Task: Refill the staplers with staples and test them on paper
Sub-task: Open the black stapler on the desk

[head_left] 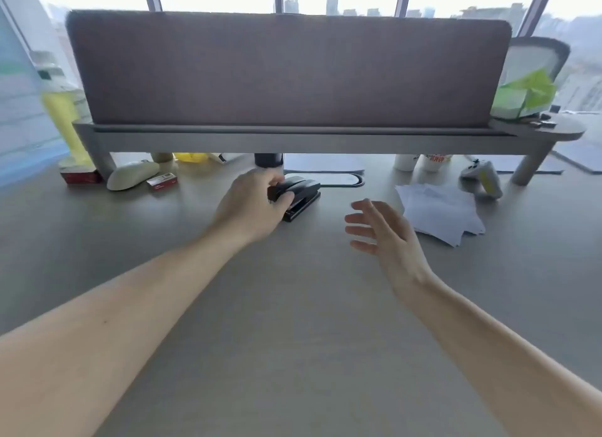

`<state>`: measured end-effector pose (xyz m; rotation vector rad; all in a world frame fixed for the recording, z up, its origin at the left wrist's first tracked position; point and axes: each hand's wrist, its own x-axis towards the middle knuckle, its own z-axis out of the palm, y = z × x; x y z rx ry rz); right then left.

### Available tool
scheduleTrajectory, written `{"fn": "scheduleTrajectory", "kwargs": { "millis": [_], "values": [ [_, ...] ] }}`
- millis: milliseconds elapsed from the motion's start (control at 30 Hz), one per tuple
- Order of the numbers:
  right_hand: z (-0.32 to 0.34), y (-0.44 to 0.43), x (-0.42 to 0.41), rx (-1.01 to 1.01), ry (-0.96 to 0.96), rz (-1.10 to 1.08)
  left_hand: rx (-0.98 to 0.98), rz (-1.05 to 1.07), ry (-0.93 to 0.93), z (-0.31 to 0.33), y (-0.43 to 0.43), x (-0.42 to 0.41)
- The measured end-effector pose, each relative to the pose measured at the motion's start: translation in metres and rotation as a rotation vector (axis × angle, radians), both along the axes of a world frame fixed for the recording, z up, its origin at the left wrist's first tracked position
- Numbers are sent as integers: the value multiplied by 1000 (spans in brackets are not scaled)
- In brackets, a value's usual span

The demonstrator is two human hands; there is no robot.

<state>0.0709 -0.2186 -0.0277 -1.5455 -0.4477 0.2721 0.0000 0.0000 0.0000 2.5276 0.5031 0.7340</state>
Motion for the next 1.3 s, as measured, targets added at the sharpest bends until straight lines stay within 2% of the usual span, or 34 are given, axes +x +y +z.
{"fn": "scheduleTrajectory", "kwargs": {
  "millis": [100, 133, 200, 400, 600, 733, 1200, 1233, 1300],
  "values": [
    [-16, 5, 9, 4, -6, -13, 317, 27, 216, -6, 2, 32],
    [-22, 5, 7, -13, -8, -19, 368, 25, 298, -8, -1, 38],
    [-30, 5, 7, -28, -41, -38, 430, 9, 340, -19, -1, 48],
    [-31, 6, 5, -54, -54, -16, 568, -31, 161, -24, 1, 49],
    [-28, -1, -8, -34, -53, -26, 278, -52, 165, -22, -22, 19],
    [-26, -13, -31, -9, -32, -36, 203, -51, 164, -22, -32, -17],
    [-30, -49, -97, 42, -7, -11, 185, -139, 189, -13, -82, -147],
    [-31, -50, -98, 43, -11, -11, 195, -149, 183, -8, -84, -151],
    [-31, -51, -100, 44, -12, -13, 362, -218, 149, 6, -79, -153]
  ]
}}
